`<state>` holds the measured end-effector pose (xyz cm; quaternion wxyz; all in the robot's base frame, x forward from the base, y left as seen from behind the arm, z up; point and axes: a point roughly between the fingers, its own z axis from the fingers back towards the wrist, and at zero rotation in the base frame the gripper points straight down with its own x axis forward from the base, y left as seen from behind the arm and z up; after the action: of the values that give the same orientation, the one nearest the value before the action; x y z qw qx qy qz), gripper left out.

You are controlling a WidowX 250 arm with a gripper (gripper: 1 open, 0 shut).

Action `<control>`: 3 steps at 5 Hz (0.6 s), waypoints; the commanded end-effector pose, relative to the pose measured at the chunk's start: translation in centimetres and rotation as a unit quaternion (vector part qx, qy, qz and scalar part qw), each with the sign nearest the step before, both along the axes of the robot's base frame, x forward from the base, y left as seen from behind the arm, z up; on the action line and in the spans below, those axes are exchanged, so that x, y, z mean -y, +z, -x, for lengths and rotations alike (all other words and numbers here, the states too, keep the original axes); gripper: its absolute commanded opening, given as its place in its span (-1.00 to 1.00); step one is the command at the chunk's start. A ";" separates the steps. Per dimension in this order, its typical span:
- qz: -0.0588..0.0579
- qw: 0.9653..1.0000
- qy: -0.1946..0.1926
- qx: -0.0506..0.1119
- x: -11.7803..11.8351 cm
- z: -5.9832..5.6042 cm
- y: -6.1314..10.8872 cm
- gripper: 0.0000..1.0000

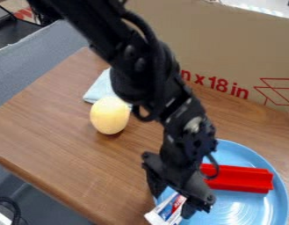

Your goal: Move the toothpaste from the blue plate to the cloth

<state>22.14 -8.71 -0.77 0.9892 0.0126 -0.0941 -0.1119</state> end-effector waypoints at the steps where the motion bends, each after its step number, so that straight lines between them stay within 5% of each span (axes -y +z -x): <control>1: 0.004 1.000 -0.003 0.016 -0.4 0.0 1.5 -1.00; 2: 0.007 1.000 0.000 0.020 -0.6 -0.1 2.4 1.00; 3: 0.005 1.000 0.004 0.028 -1.0 0.1 3.8 1.00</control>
<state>21.66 -7.62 2.40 0.9879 0.0132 -0.1101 -0.1084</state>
